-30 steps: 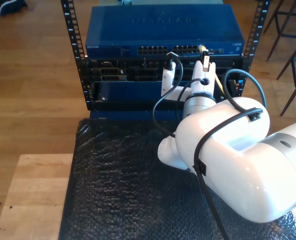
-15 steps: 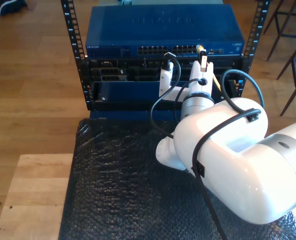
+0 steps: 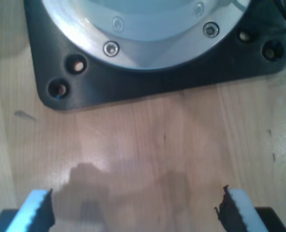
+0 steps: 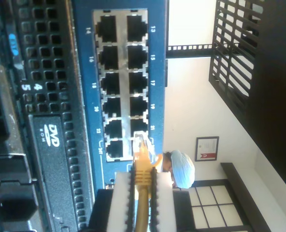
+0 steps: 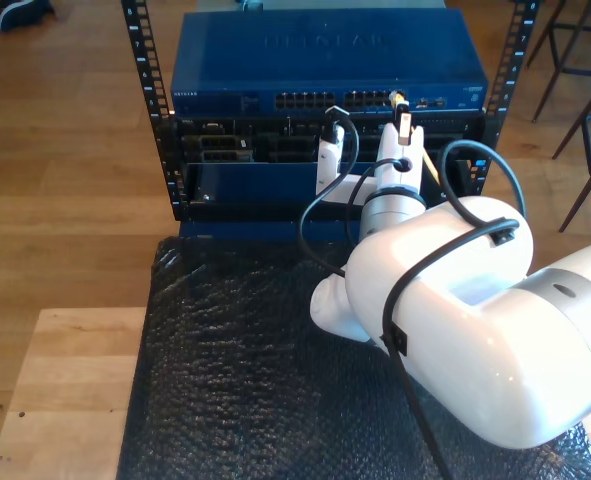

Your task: Grab the cable and plug it in

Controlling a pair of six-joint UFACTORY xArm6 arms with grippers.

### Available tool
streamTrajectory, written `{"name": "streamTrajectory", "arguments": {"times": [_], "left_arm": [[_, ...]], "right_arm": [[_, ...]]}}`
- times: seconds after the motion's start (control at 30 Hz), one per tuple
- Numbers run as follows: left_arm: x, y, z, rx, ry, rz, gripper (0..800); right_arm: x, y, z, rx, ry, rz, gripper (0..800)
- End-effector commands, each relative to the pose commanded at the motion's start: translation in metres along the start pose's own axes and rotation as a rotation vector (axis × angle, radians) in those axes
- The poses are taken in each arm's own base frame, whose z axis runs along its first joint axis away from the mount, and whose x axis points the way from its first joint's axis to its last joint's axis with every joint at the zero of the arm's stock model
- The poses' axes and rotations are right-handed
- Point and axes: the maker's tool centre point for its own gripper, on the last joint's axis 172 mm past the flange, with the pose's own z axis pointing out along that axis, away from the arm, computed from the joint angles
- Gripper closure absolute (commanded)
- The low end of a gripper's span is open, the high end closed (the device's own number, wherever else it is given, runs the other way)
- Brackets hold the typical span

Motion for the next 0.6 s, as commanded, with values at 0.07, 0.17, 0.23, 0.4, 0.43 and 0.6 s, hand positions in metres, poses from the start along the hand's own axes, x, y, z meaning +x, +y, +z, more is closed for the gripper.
{"name": "streamTrajectory", "arguments": {"times": [0.07,0.17,0.23,0.4,0.43,0.6], "left_arm": [[0.0,0.0,0.0,0.0,0.0,0.0,1],[0.0,0.0,0.0,0.0,0.0,0.0,1],[0.0,0.0,0.0,0.0,0.0,0.0,1],[0.0,0.0,0.0,0.0,0.0,0.0,1],[-0.0006,0.0,-0.0006,0.0,-0.002,0.0,1],[0.0,0.0,0.0,0.0,0.0,0.0,1]], "right_arm": [[0.0002,-0.0004,0.0002,0.0,0.0,0.0,800],[-0.0003,-0.0045,0.0009,0.004,-0.001,-0.003,800],[-0.0014,-0.0051,0.001,0.005,-0.003,-0.004,800],[-0.0013,-0.0044,0.0017,0.003,-0.004,-0.002,800],[-0.0013,-0.0054,0.0016,0.004,-0.004,-0.003,800],[-0.0028,-0.0039,0.0015,0.0,-0.007,-0.003,800]]}}
